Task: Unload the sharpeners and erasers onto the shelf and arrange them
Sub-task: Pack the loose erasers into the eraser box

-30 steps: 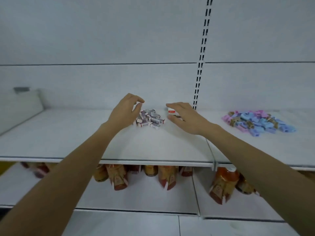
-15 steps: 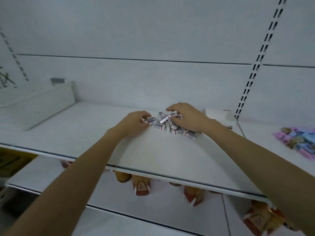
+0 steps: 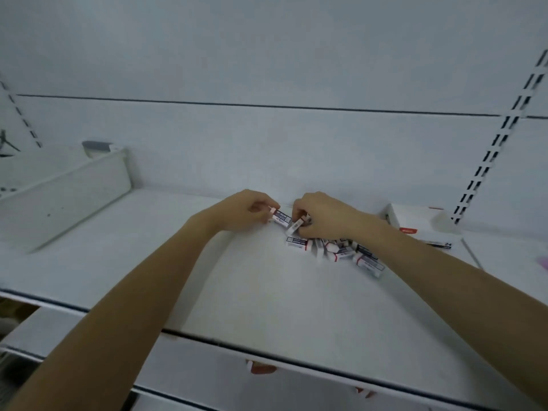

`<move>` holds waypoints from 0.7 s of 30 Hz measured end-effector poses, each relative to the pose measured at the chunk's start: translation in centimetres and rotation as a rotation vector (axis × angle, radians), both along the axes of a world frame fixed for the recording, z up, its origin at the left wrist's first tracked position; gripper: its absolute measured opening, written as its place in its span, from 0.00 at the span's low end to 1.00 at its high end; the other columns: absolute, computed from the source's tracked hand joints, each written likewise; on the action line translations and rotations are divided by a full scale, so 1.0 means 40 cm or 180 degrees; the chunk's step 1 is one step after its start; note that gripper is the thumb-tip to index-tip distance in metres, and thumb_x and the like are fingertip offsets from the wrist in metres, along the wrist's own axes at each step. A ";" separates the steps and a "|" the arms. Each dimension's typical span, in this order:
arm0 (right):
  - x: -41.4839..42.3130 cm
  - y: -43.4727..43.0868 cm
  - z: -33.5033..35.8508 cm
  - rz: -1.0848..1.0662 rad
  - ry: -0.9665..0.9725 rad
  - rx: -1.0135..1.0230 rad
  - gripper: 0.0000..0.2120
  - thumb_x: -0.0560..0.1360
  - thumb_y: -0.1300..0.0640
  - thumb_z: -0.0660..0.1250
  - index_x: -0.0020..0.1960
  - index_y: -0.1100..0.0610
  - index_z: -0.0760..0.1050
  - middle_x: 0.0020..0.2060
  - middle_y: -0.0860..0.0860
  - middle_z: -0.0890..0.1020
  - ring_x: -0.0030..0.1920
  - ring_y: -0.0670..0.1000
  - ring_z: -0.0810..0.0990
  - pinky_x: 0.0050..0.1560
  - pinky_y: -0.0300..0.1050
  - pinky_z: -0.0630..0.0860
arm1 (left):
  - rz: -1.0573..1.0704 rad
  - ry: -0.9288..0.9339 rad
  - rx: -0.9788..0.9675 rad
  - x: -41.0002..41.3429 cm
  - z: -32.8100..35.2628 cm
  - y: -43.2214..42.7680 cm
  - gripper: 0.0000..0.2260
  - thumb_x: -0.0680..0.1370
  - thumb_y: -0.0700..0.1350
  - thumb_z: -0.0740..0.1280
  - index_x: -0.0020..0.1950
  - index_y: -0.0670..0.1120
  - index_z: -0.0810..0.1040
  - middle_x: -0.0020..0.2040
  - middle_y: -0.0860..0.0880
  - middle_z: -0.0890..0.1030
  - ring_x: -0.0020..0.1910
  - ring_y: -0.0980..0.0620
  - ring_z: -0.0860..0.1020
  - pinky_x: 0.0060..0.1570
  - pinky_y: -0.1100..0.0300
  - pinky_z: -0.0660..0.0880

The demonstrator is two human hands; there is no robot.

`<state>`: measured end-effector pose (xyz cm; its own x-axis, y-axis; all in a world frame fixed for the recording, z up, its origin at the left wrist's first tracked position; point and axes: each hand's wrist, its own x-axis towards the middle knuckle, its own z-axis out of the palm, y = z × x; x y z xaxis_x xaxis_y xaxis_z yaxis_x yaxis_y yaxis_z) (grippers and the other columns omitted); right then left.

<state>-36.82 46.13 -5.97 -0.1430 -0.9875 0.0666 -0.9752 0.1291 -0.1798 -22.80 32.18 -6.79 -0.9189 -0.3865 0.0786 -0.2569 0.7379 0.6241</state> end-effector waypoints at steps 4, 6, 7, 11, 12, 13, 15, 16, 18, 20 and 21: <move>0.000 0.010 -0.005 -0.0118 -0.0499 -0.0359 0.06 0.72 0.55 0.68 0.46 0.56 0.74 0.41 0.49 0.76 0.45 0.50 0.74 0.44 0.43 0.69 | -0.0203 -0.0341 0.0529 -0.029 0.022 -0.042 0.06 0.78 0.39 0.63 0.53 0.45 0.76 0.40 0.50 0.80 0.32 0.65 0.77 0.39 0.68 0.71; -0.002 0.027 0.006 -0.0249 -0.0929 -0.0655 0.05 0.72 0.57 0.68 0.45 0.56 0.73 0.40 0.49 0.78 0.44 0.50 0.76 0.42 0.40 0.69 | -0.0289 -0.0385 0.0739 -0.040 0.025 -0.053 0.05 0.77 0.39 0.65 0.52 0.43 0.76 0.40 0.50 0.80 0.32 0.64 0.77 0.38 0.67 0.72; -0.003 0.036 0.011 -0.0326 -0.1153 -0.0824 0.05 0.72 0.58 0.68 0.45 0.56 0.73 0.40 0.49 0.79 0.42 0.50 0.77 0.42 0.40 0.71 | -0.0310 -0.0287 0.0788 -0.046 0.023 -0.056 0.04 0.77 0.39 0.66 0.51 0.43 0.76 0.40 0.50 0.79 0.33 0.63 0.77 0.38 0.67 0.72; -0.006 0.065 0.018 -0.0440 -0.1469 -0.1389 0.10 0.72 0.62 0.68 0.41 0.50 0.68 0.39 0.47 0.78 0.38 0.47 0.76 0.39 0.35 0.73 | 0.0004 0.0660 0.1084 -0.072 -0.023 -0.059 0.06 0.77 0.37 0.65 0.44 0.48 0.74 0.40 0.48 0.78 0.38 0.56 0.75 0.40 0.65 0.71; -0.007 0.071 0.015 -0.0471 -0.1419 -0.1504 0.13 0.72 0.63 0.68 0.40 0.48 0.67 0.39 0.47 0.76 0.38 0.48 0.75 0.39 0.35 0.72 | 0.0053 0.0804 0.1148 -0.076 -0.034 -0.057 0.07 0.77 0.37 0.64 0.44 0.49 0.74 0.40 0.49 0.78 0.38 0.58 0.76 0.40 0.66 0.72; -0.009 0.074 0.011 -0.0500 -0.1352 -0.1612 0.15 0.72 0.64 0.68 0.38 0.48 0.66 0.39 0.49 0.76 0.38 0.50 0.75 0.39 0.37 0.73 | 0.0056 0.0915 0.1220 -0.079 -0.042 -0.053 0.07 0.78 0.37 0.63 0.45 0.50 0.73 0.40 0.49 0.77 0.36 0.60 0.77 0.39 0.68 0.72; -0.013 0.080 0.003 -0.0565 -0.1283 -0.1764 0.17 0.71 0.66 0.68 0.37 0.47 0.65 0.42 0.55 0.77 0.42 0.54 0.76 0.43 0.41 0.74 | 0.0014 0.1156 0.1468 -0.084 -0.044 -0.039 0.08 0.79 0.36 0.61 0.46 0.49 0.73 0.40 0.49 0.77 0.35 0.61 0.79 0.41 0.67 0.75; -0.015 0.084 0.001 -0.0632 -0.1345 -0.1816 0.17 0.71 0.66 0.69 0.37 0.47 0.66 0.43 0.57 0.77 0.43 0.55 0.77 0.44 0.40 0.74 | 0.0005 0.1274 0.1602 -0.086 -0.039 -0.030 0.09 0.79 0.35 0.60 0.46 0.48 0.73 0.40 0.48 0.77 0.34 0.61 0.80 0.43 0.65 0.77; -0.018 0.089 -0.006 -0.0765 -0.1569 -0.1894 0.16 0.71 0.65 0.70 0.37 0.48 0.67 0.46 0.57 0.78 0.44 0.54 0.78 0.43 0.34 0.74 | 0.0009 0.1483 0.1808 -0.086 -0.029 -0.011 0.09 0.77 0.33 0.61 0.46 0.47 0.74 0.40 0.47 0.76 0.35 0.60 0.80 0.44 0.66 0.77; -0.018 0.092 -0.012 -0.0834 -0.1612 -0.1932 0.15 0.71 0.64 0.70 0.37 0.49 0.68 0.47 0.55 0.78 0.45 0.51 0.78 0.44 0.29 0.74 | 0.0023 0.1553 0.1808 -0.082 -0.023 0.010 0.10 0.74 0.32 0.66 0.46 0.48 0.76 0.42 0.45 0.76 0.36 0.58 0.78 0.44 0.68 0.75; -0.018 0.093 -0.013 -0.0832 -0.1598 -0.1957 0.14 0.71 0.64 0.70 0.37 0.49 0.68 0.48 0.54 0.78 0.46 0.51 0.78 0.45 0.28 0.74 | 0.0010 0.1557 0.1787 -0.081 -0.021 0.021 0.10 0.73 0.33 0.68 0.47 0.48 0.76 0.43 0.45 0.77 0.37 0.57 0.77 0.43 0.68 0.74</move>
